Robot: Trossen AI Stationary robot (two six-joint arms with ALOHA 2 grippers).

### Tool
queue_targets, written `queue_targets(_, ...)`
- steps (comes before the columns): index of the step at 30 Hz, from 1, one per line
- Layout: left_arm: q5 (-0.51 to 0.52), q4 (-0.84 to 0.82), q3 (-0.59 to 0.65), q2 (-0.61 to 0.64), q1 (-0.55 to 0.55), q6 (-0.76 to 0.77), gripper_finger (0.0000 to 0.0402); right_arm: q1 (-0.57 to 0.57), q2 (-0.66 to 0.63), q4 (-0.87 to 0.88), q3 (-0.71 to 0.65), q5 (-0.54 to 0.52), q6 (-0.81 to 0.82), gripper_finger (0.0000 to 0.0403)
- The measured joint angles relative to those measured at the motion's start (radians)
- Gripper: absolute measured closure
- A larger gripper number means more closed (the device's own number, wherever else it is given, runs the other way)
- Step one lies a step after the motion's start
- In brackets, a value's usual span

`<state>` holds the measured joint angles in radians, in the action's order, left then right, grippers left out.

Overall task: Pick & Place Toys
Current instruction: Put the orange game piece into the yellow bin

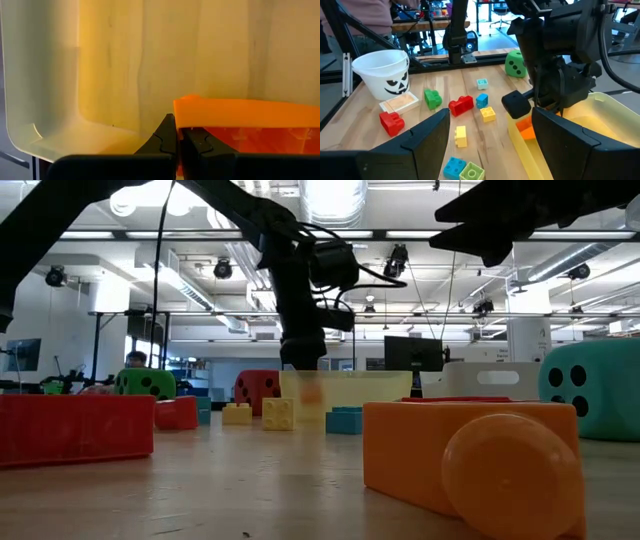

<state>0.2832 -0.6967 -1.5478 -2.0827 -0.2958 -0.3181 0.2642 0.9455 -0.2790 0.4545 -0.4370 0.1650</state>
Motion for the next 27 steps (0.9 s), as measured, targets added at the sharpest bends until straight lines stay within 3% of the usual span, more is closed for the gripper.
queue_targets(27, 0.0, -0.027, 0.017, 0.0, 0.014, 0.003, 0.0401, 0.0, 0.0, 0.016, 0.0, 0.0, 0.0, 0.0126)
